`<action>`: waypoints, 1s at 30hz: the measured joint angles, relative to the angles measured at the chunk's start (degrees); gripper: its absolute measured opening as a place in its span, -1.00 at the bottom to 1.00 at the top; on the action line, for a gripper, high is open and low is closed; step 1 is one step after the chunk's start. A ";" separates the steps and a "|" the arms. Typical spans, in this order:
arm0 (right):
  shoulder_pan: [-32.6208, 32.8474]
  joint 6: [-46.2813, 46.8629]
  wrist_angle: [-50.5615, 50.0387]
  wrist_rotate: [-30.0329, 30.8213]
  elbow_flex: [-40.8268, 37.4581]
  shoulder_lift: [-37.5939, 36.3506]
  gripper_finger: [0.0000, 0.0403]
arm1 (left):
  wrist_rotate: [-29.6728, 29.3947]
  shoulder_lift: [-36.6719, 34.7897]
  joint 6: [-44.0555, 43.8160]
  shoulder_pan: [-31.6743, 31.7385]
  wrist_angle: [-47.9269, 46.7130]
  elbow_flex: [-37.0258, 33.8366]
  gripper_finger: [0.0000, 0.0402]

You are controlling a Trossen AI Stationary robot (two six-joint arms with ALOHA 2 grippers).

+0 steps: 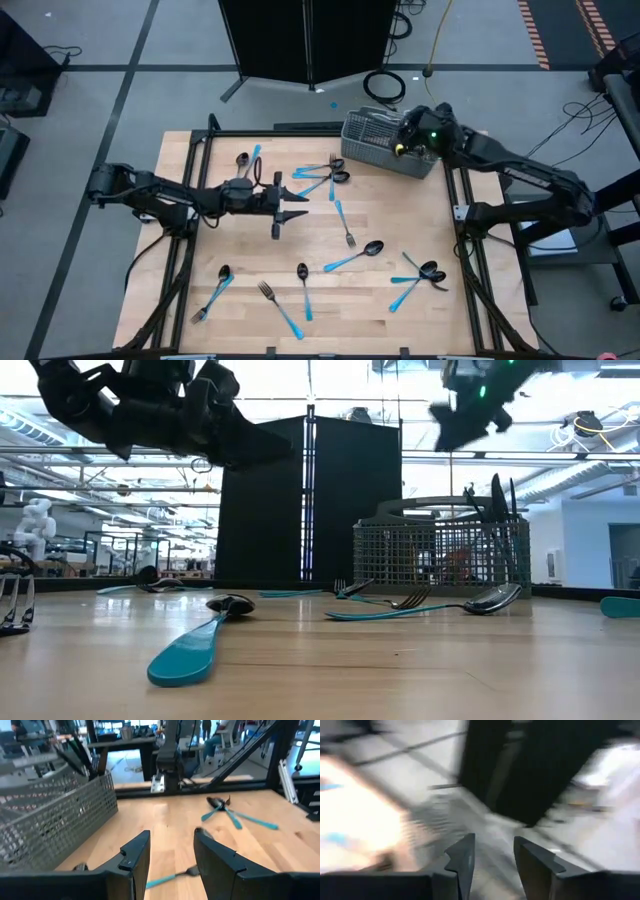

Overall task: Sort silverware
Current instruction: Put the blue fork into the middle of the blue utensil organizer

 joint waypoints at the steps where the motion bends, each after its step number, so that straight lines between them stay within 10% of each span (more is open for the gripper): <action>1: 0.53 1.46 -3.05 -5.34 2.06 -0.28 -0.35 | -0.02 0.00 0.01 0.18 -0.69 0.00 -0.26; 7: 8.39 11.52 -10.30 -29.94 7.53 -0.32 -0.40 | -0.09 0.00 0.04 1.43 -3.05 0.00 -0.26; 24: 45.00 49.46 -36.91 -31.36 7.26 16.51 -0.43 | -0.11 0.00 0.04 3.44 -5.83 0.00 -0.26; 30: 51.56 61.34 -33.42 -41.70 -2.21 18.18 -0.43 | -0.11 0.00 0.00 3.43 -5.92 0.00 -0.26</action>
